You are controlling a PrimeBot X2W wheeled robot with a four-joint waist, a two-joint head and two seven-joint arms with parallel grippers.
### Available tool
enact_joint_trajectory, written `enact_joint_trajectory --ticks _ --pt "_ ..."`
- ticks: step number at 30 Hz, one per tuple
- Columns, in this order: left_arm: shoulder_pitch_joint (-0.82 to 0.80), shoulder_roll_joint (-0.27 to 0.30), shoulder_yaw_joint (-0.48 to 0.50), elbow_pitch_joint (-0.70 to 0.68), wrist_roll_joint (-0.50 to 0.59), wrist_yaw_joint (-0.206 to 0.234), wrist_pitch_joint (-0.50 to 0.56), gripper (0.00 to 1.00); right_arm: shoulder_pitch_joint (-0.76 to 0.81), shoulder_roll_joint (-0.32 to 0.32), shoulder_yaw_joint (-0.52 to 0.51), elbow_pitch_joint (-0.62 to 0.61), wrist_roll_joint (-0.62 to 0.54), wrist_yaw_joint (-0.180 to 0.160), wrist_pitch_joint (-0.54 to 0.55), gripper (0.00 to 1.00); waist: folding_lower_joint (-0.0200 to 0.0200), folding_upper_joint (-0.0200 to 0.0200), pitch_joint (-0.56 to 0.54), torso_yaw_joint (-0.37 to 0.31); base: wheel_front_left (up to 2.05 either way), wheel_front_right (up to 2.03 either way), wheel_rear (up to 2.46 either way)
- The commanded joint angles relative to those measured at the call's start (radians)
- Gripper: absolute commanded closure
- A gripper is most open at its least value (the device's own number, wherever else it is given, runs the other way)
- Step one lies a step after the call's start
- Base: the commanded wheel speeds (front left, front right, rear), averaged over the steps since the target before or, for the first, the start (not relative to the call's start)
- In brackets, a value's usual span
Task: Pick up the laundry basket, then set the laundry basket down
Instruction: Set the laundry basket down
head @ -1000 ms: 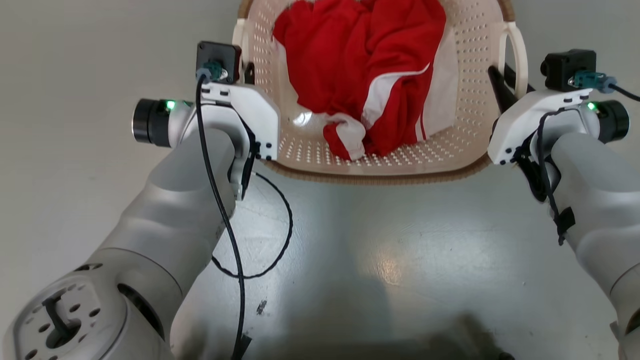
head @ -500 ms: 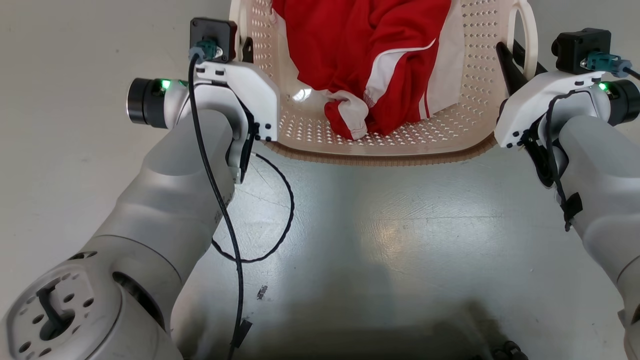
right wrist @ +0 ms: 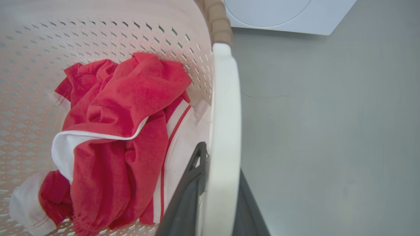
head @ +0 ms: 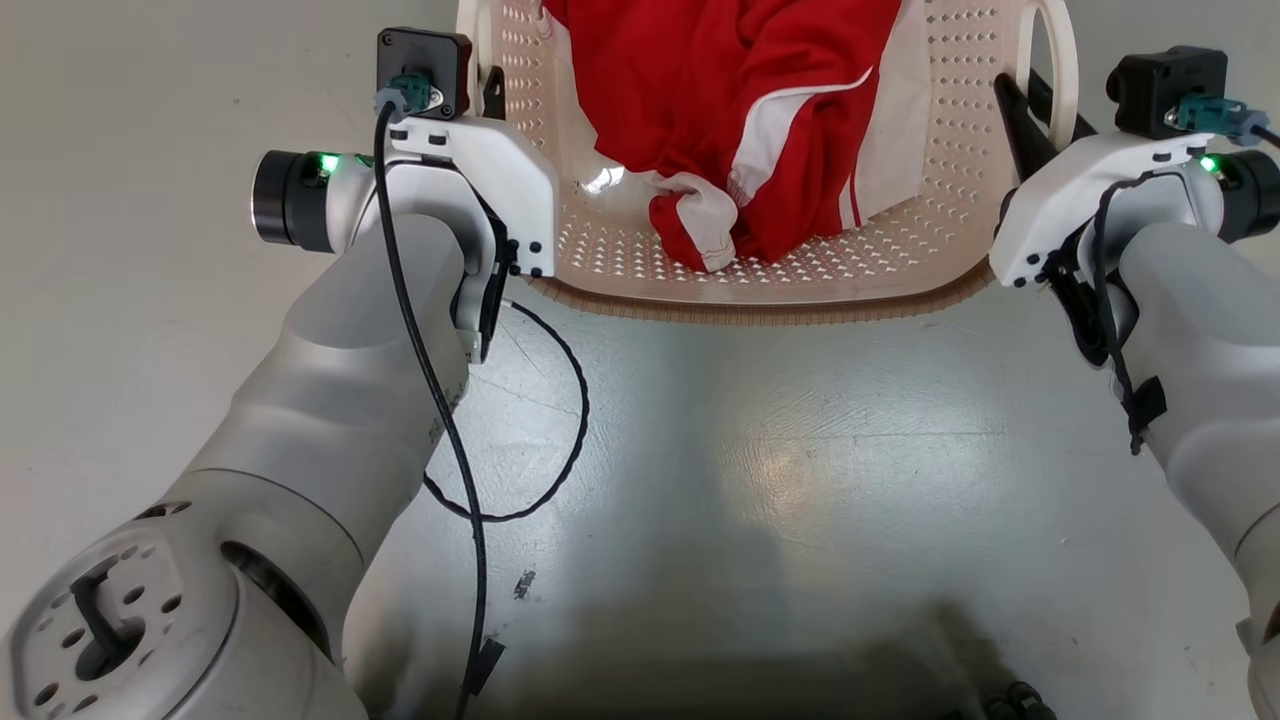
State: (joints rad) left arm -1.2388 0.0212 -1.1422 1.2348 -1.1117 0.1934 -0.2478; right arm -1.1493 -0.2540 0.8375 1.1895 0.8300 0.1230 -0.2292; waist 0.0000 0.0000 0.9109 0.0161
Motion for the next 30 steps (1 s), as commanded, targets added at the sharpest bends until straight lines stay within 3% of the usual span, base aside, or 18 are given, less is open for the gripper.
enact_joint_trajectory --ticks 1,21,22,23,24,30 --pt "-0.022 0.029 0.012 0.002 0.012 0.003 -0.014 1.0 0.042 -0.005 0.02 0.005 -0.003 0.008 -0.011 1.0 0.0 0.0 0.001 -0.001 0.0 0.0 0.0" --pt "-0.03 0.029 0.048 -0.012 0.034 0.006 -0.014 1.0 0.019 -0.012 0.047 0.017 0.025 0.008 -0.019 1.0 0.0 0.0 0.034 0.0 0.0 0.0 0.0" --pt "-0.032 0.029 0.067 -0.019 0.029 0.011 -0.014 0.89 0.012 -0.012 0.037 0.026 0.033 0.008 -0.021 0.71 0.0 0.0 0.039 0.0 0.0 0.0 0.0" --pt "-0.031 0.029 0.075 -0.021 0.028 0.013 -0.014 0.89 0.007 -0.012 0.032 0.031 0.035 0.008 -0.022 0.51 0.0 0.0 0.042 0.0 0.0 0.0 0.0" --pt "-0.027 0.029 0.079 -0.022 0.027 0.015 -0.014 0.0 0.004 -0.01 0.028 0.036 0.037 0.008 -0.023 0.0 0.0 0.0 0.044 -0.001 0.0 0.0 0.0" --pt "-0.005 0.029 0.078 -0.013 0.009 0.043 -0.008 0.0 0.0 -0.001 0.01 0.048 0.038 0.008 -0.03 0.0 0.0 0.0 0.045 -0.002 0.0 0.0 0.0"
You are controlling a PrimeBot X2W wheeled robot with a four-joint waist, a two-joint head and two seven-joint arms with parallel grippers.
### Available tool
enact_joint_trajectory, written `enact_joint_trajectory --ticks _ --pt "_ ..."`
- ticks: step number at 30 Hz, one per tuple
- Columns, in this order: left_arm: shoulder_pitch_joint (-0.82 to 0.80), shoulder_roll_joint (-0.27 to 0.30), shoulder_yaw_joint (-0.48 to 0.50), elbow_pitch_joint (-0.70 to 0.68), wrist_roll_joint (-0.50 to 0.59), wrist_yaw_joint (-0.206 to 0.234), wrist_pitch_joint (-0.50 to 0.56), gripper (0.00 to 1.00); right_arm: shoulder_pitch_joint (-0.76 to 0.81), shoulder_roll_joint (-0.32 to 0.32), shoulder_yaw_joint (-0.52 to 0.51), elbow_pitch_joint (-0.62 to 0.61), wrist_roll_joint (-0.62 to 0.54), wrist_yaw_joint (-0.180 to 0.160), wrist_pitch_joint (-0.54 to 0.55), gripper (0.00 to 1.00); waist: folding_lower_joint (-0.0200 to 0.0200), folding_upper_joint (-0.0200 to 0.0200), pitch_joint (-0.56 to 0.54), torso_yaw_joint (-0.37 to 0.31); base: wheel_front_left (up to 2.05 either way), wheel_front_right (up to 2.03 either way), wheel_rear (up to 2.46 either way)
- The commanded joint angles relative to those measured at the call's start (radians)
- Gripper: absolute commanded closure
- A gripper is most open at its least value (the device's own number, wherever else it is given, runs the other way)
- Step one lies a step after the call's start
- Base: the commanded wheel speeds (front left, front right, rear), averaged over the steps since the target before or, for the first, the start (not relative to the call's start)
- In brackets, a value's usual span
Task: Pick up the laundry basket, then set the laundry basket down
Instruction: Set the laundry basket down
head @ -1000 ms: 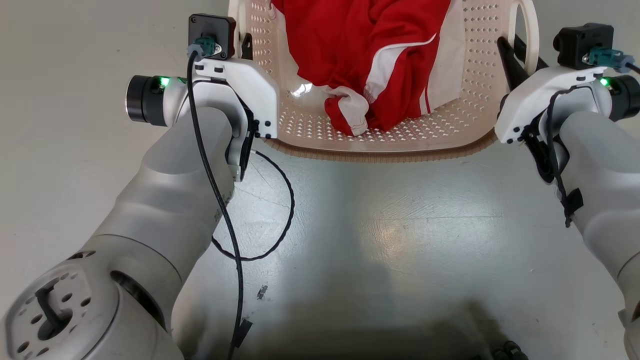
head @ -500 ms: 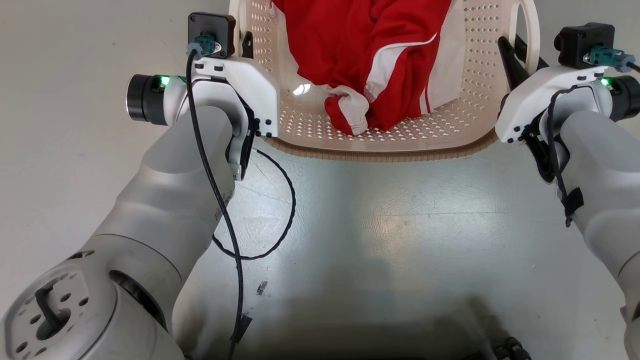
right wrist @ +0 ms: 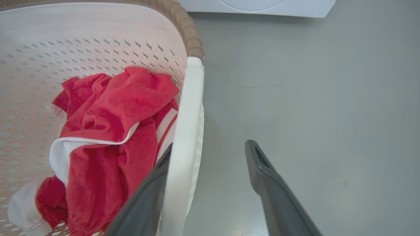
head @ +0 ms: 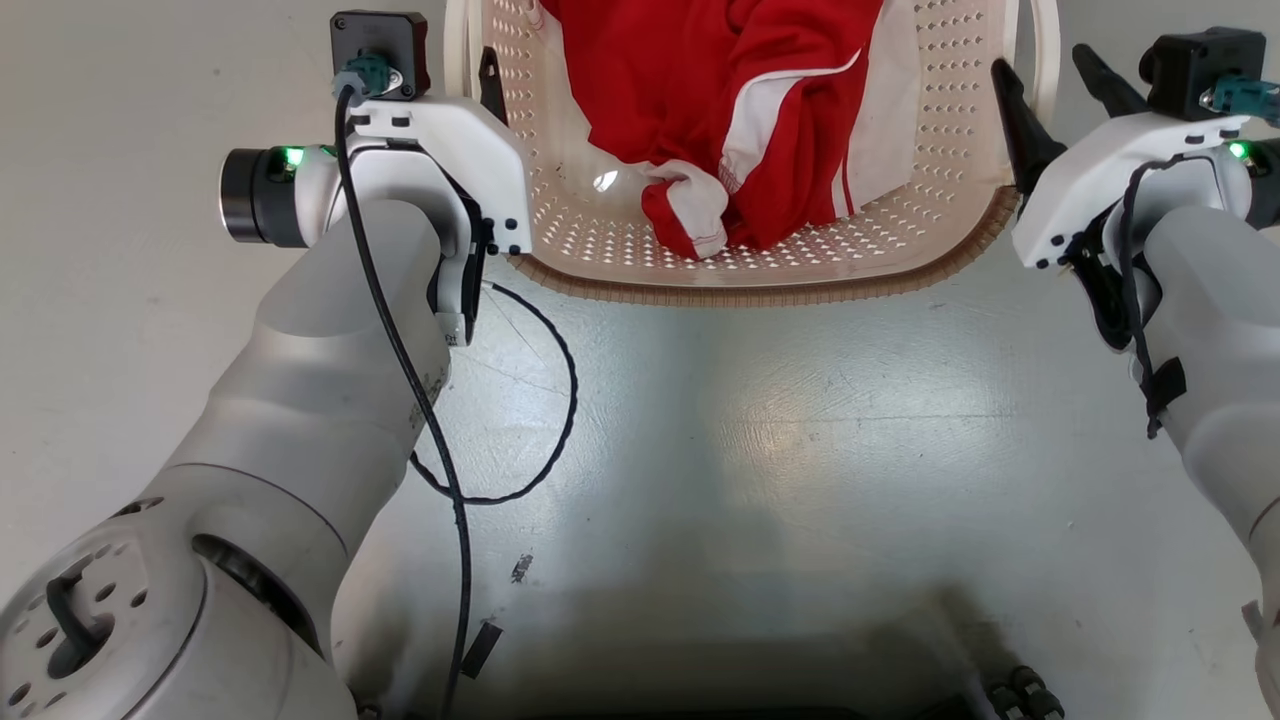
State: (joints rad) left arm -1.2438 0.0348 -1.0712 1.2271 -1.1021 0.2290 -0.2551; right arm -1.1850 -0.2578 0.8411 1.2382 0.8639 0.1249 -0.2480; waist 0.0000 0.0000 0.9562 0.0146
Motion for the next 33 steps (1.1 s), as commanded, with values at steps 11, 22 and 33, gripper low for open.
enact_joint_trajectory --ticks 11,22,33 --pt "0.019 0.015 -0.005 0.016 -0.022 0.017 0.007 0.0 0.071 -0.015 -0.063 -0.057 -0.027 0.006 -0.014 0.0 0.0 0.0 -0.033 -0.01 0.0 0.0 0.0" --pt "0.051 0.016 0.019 0.011 -0.028 0.001 -0.006 0.0 0.138 -0.013 -0.161 -0.125 -0.087 0.006 -0.014 0.0 0.0 0.0 -0.13 -0.015 0.0 0.0 0.0" --pt "0.172 0.077 0.201 -0.165 0.134 0.011 -0.006 0.0 0.246 -0.039 -0.373 -0.266 -0.23 0.006 -0.014 0.0 0.0 0.0 -0.285 -0.018 0.0 0.0 0.0"
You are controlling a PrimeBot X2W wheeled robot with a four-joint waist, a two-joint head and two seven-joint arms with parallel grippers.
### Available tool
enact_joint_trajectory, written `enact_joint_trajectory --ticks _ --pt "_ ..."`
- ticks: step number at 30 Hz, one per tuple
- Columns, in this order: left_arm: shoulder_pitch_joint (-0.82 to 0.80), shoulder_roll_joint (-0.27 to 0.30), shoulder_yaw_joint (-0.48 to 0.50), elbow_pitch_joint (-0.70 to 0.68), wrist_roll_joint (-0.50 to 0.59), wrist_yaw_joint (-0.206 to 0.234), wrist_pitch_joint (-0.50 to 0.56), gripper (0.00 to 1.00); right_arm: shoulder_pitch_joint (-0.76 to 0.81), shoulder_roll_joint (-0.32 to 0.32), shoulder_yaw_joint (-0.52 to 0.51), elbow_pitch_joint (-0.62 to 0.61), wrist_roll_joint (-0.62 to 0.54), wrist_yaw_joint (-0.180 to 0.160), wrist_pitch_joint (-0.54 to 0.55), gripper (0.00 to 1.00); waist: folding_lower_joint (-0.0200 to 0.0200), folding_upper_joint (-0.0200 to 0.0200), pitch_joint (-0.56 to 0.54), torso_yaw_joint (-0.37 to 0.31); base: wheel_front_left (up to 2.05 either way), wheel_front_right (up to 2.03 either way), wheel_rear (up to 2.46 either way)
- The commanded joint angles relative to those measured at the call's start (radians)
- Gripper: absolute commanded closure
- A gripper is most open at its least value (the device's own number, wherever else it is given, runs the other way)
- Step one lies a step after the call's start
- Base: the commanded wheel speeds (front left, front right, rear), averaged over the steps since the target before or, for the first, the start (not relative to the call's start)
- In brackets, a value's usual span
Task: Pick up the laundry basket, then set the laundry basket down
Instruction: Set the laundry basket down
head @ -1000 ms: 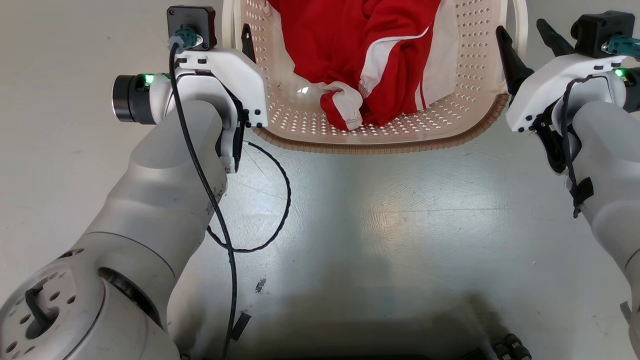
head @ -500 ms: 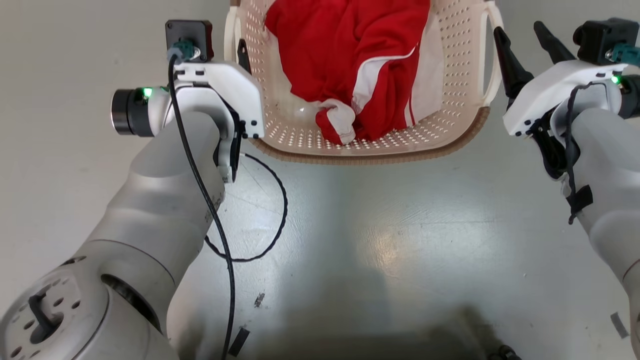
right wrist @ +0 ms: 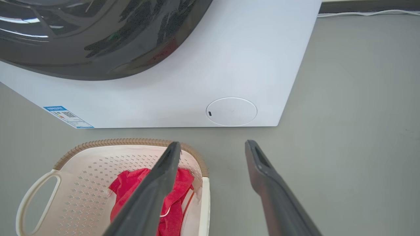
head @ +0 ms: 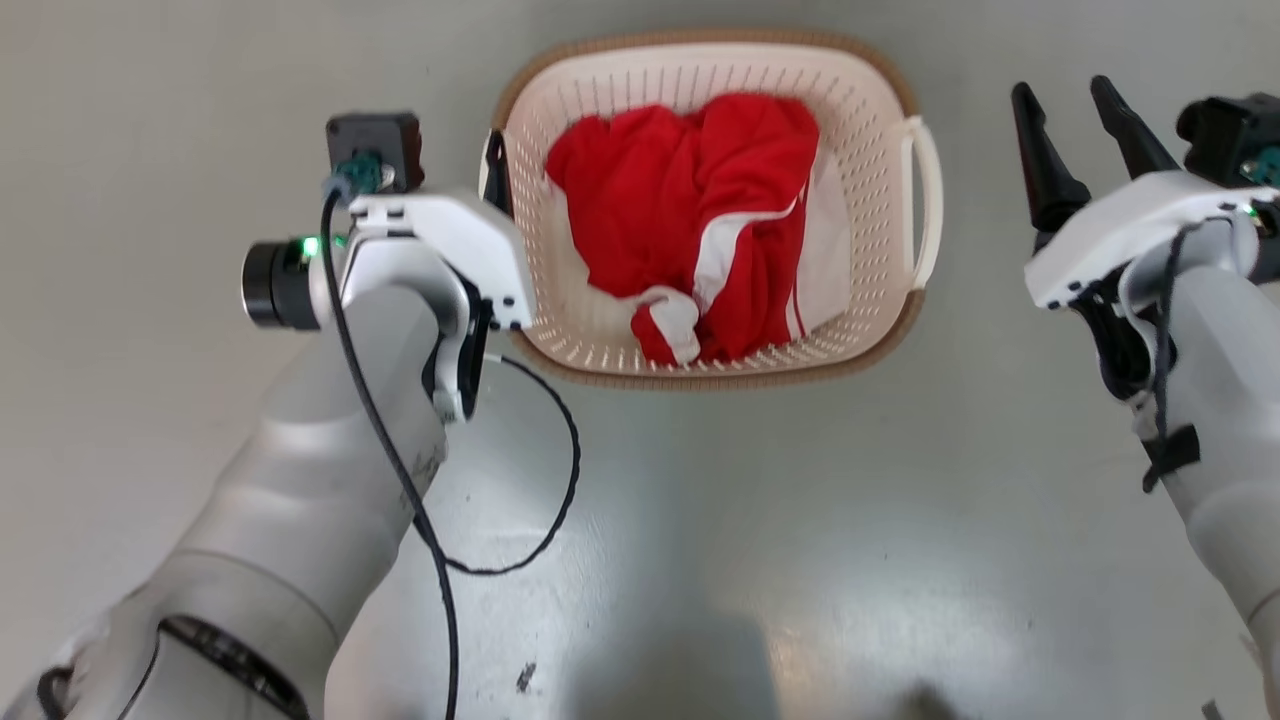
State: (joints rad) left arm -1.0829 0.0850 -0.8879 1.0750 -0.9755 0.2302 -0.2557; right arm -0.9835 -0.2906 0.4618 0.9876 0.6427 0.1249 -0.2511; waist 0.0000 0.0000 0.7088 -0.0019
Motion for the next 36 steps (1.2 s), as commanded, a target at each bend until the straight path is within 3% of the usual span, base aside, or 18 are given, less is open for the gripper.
enact_joint_trajectory --ticks 1,8,18,36 --pt "0.029 0.032 0.041 -0.032 0.025 0.009 -0.006 0.0 0.061 -0.008 -0.018 -0.034 -0.029 0.006 -0.011 0.0 0.0 0.0 -0.054 -0.002 0.0 0.0 0.0" --pt "0.197 0.057 0.222 -0.161 0.159 -0.011 -0.006 0.0 0.194 0.001 -0.162 -0.153 -0.155 0.006 -0.011 0.0 0.0 0.0 -0.178 -0.007 0.0 0.0 0.0" --pt "0.432 0.068 0.464 -0.333 0.326 -0.058 -0.006 0.0 0.387 0.005 -0.28 -0.323 -0.286 0.006 -0.011 0.0 0.0 0.0 -0.348 -0.014 0.0 0.0 0.0" --pt "0.816 0.057 0.706 -0.595 0.504 -0.133 -0.006 0.0 0.711 0.029 -0.357 -0.548 -0.363 0.006 -0.011 0.0 0.0 0.0 -0.574 -0.035 0.0 0.0 0.0"
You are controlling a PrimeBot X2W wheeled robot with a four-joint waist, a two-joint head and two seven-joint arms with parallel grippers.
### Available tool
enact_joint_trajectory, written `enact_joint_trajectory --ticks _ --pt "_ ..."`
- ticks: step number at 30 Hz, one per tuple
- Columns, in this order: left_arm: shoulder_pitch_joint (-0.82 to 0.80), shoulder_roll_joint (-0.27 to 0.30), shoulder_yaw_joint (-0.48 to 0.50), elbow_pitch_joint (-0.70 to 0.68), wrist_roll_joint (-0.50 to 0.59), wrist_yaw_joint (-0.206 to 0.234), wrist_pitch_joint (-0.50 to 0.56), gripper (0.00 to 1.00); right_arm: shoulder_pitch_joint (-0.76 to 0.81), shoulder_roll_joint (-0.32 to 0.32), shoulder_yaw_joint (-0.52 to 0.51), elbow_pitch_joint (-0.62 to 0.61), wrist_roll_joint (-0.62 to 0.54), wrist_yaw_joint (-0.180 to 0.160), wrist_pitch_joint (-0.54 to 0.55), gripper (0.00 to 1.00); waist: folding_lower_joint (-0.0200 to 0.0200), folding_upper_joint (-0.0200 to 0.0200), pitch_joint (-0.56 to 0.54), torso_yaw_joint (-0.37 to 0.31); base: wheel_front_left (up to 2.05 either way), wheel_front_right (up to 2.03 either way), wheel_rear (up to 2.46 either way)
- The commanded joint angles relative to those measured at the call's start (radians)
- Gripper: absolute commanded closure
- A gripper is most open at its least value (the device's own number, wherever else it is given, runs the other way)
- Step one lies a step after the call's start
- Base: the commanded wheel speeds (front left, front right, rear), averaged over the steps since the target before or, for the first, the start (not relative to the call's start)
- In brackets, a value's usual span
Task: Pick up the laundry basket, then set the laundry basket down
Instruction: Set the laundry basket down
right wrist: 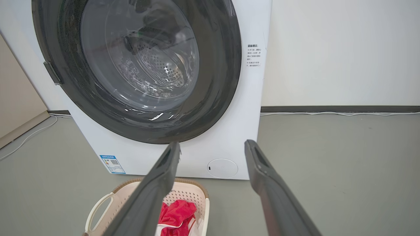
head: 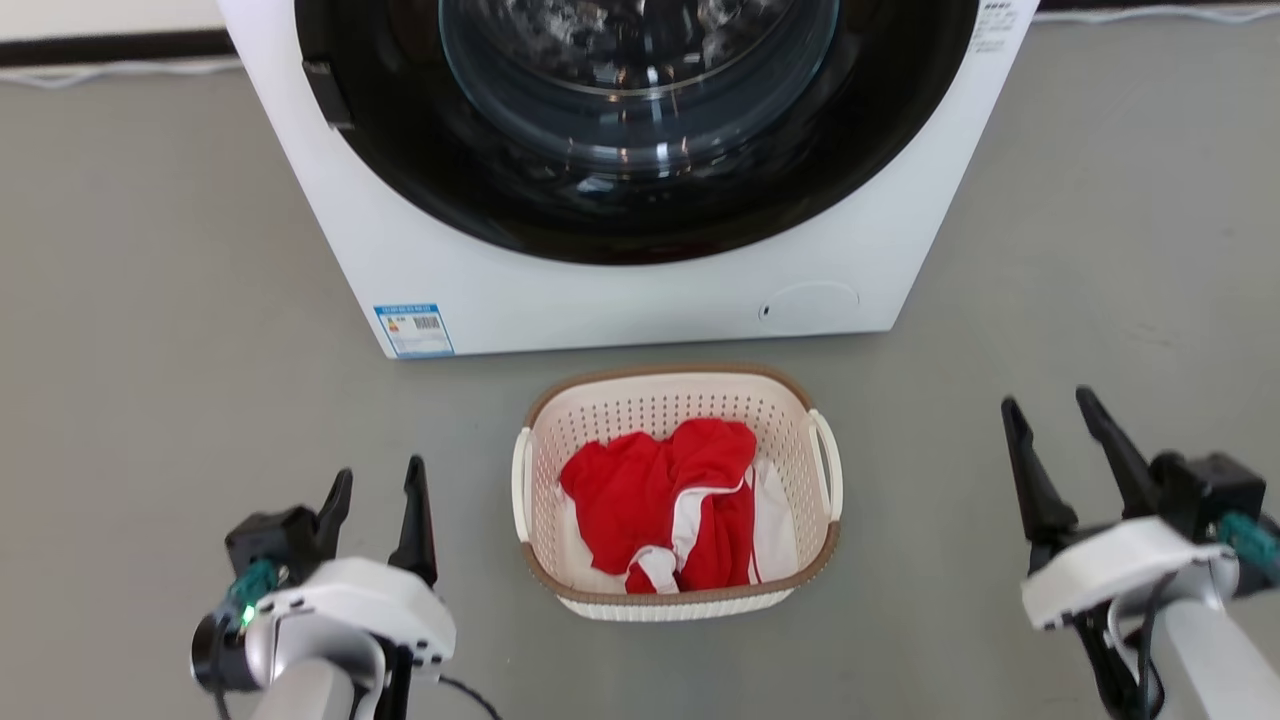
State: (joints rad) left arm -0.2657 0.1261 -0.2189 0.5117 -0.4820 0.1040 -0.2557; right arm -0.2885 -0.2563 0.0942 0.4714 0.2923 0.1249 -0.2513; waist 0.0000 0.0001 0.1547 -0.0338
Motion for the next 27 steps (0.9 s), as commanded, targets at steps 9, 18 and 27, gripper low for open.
enact_joint_trajectory --ticks 9,18,27 --pt "0.152 -0.007 0.111 -0.173 0.055 -0.023 -0.006 0.0 0.147 0.016 -0.04 -0.126 -0.034 0.006 -0.01 0.0 0.0 -0.0001 -0.075 -0.009 0.0 0.0 0.0" --pt "0.249 -0.03 0.165 -0.244 0.085 -0.02 -0.006 0.0 0.237 0.029 -0.084 -0.171 -0.054 0.006 -0.01 0.0 0.0 -0.0001 -0.108 -0.004 0.0 0.0 0.0" --pt "0.275 -0.039 0.192 -0.261 0.105 -0.024 -0.006 0.0 0.266 0.043 -0.106 -0.181 -0.081 0.006 -0.01 0.0 0.0 -0.0001 -0.132 -0.003 0.0 0.0 0.0"
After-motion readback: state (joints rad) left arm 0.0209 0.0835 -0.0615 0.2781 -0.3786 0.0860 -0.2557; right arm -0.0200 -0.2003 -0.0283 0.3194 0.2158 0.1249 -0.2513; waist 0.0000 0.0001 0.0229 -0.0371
